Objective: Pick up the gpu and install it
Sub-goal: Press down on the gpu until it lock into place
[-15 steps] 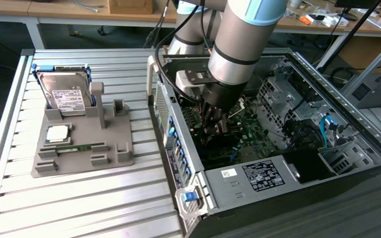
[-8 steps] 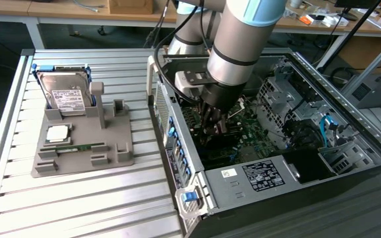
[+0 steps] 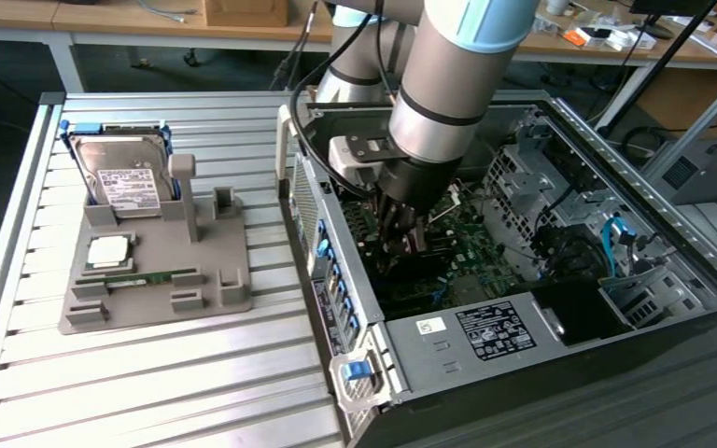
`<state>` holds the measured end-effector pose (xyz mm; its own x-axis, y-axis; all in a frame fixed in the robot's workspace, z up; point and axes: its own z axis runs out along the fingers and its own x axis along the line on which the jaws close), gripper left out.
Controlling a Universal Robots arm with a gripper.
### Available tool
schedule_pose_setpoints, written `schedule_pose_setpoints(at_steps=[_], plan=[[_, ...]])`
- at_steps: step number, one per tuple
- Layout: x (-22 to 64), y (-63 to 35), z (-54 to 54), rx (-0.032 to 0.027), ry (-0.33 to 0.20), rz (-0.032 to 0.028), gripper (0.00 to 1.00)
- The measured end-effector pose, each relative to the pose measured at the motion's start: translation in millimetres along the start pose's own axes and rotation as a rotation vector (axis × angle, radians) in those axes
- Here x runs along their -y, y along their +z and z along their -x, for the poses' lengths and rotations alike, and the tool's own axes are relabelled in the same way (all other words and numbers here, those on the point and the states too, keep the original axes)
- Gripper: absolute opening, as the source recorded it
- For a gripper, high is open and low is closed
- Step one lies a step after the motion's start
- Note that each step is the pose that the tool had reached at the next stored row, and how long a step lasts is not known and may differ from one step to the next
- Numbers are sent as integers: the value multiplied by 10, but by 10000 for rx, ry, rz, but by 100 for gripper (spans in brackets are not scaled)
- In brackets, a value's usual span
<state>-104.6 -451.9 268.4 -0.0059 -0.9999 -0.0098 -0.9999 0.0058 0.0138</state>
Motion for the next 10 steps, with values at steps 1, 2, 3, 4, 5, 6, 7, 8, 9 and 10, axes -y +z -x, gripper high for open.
schedule_pose_setpoints(at_steps=[1, 2, 3, 4, 5, 6, 7, 8, 9, 10], plan=[[0, -9, 1, 8, -1, -4, 10], [1, -27, 3, 27, -2, -14, 10], [-1, -91, 2, 1, -2, -5, 10], [-1, -116, 2, -4, -3, -2, 10], [-1, -132, 2, -5, -3, -2, 10], [5, -150, 2, -8, -4, -2, 10], [12, -153, 3, -8, -3, -2, 10], [25, -154, 4, -8, -2, -1, 10], [62, -155, 3, -9, -1, 4, 10], [118, -155, 3, -8, -1, 20, 10]])
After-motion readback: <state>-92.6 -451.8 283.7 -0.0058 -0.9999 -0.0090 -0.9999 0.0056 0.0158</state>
